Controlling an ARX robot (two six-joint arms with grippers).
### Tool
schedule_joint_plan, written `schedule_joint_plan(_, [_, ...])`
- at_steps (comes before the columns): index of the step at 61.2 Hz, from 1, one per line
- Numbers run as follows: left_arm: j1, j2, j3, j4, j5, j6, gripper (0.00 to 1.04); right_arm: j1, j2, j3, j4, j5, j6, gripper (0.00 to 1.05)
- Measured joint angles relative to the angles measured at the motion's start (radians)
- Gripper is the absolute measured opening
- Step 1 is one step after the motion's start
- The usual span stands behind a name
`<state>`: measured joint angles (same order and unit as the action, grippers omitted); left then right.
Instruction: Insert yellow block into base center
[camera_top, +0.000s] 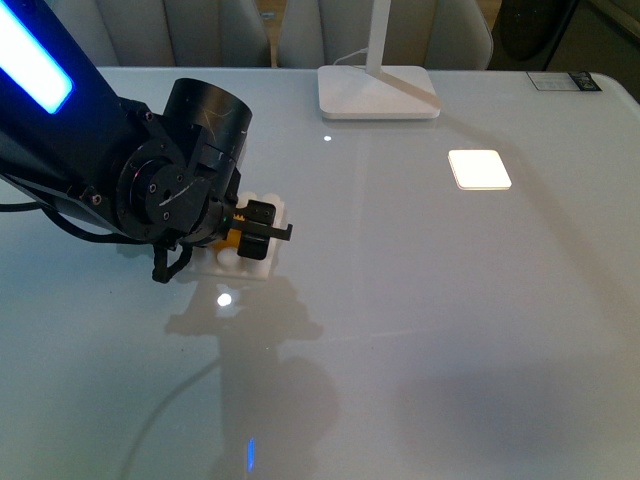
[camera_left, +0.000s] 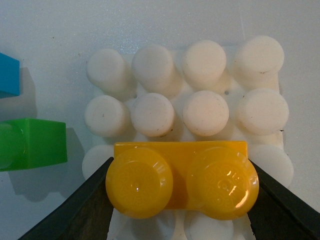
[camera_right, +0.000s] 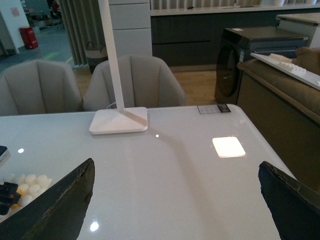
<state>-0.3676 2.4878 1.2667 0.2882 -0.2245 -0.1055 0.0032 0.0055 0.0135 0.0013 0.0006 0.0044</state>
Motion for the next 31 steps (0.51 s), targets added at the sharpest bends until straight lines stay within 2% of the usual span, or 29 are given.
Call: schedule_joint_plan(31, [0.002, 0.024, 0.056, -0.055, 0.016, -0.022, 0.64, 0.000, 0.000, 0.000, 0.000, 0.000, 0.000, 0.96])
